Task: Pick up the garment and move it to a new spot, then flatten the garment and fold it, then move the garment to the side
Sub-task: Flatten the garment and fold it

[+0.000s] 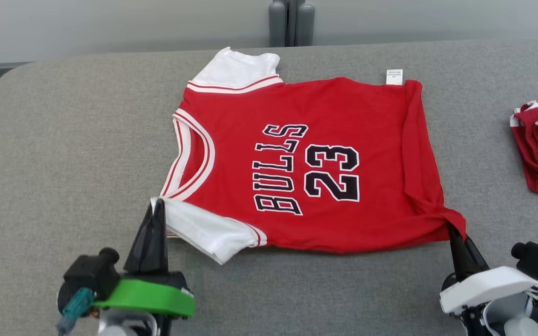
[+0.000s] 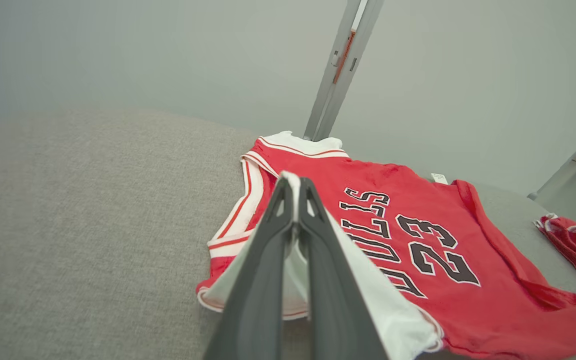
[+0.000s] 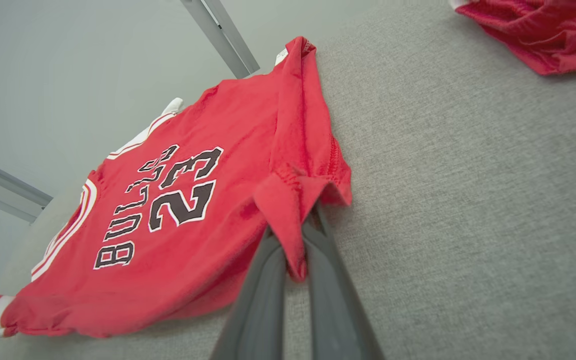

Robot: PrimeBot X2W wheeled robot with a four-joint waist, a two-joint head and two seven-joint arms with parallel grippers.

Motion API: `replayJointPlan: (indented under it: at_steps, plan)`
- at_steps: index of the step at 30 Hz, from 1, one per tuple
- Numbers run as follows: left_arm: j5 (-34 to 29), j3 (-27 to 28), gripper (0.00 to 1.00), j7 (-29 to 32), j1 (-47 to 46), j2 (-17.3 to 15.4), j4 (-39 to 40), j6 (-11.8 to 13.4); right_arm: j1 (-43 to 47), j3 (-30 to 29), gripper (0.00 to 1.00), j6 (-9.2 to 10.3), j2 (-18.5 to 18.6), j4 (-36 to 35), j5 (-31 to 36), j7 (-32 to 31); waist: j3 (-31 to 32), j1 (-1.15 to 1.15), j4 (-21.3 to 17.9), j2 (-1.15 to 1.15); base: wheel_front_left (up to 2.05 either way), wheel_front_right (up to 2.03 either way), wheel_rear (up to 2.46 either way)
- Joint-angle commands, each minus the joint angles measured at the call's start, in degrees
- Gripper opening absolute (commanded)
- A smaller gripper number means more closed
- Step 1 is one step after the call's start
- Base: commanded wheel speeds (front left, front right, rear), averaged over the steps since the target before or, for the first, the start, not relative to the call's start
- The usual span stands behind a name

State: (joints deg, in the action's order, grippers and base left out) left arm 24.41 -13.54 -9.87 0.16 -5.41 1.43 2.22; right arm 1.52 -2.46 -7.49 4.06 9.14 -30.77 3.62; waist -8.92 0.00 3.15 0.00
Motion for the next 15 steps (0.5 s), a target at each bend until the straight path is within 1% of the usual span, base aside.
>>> replayJointPlan:
  at_steps: [1,5,10,15]
  plan:
    - [-1.3,-0.1,0.00,-0.6,-3.2,-1.0,-1.1,-0.4,-1.7,0.1,0.00,0.00,0.3,0.6,-0.6,0.6,-1.1,0.00,-0.8,0.00,0.00,0.00,0.00]
    - [-2.7,-0.2,0.00,-1.5,-10.7,-1.4,-5.7,-1.2,-6.1,0.1,0.00,0.00,0.9,2.9,-0.6,1.9,-3.3,0.00,-2.0,0.00,0.00,0.00,0.00]
    - [-2.5,1.0,0.00,-3.4,-19.6,-0.5,-13.4,-1.5,-12.4,0.7,0.00,0.00,1.1,6.7,-0.7,3.3,-6.5,0.00,-3.9,0.00,0.00,0.00,0.00]
    - [-2.5,2.2,0.00,-4.6,-25.4,-0.2,-21.3,-1.6,-17.5,2.3,0.00,0.00,1.0,10.8,0.0,4.1,-8.9,0.00,-5.4,0.00,0.00,0.00,0.00]
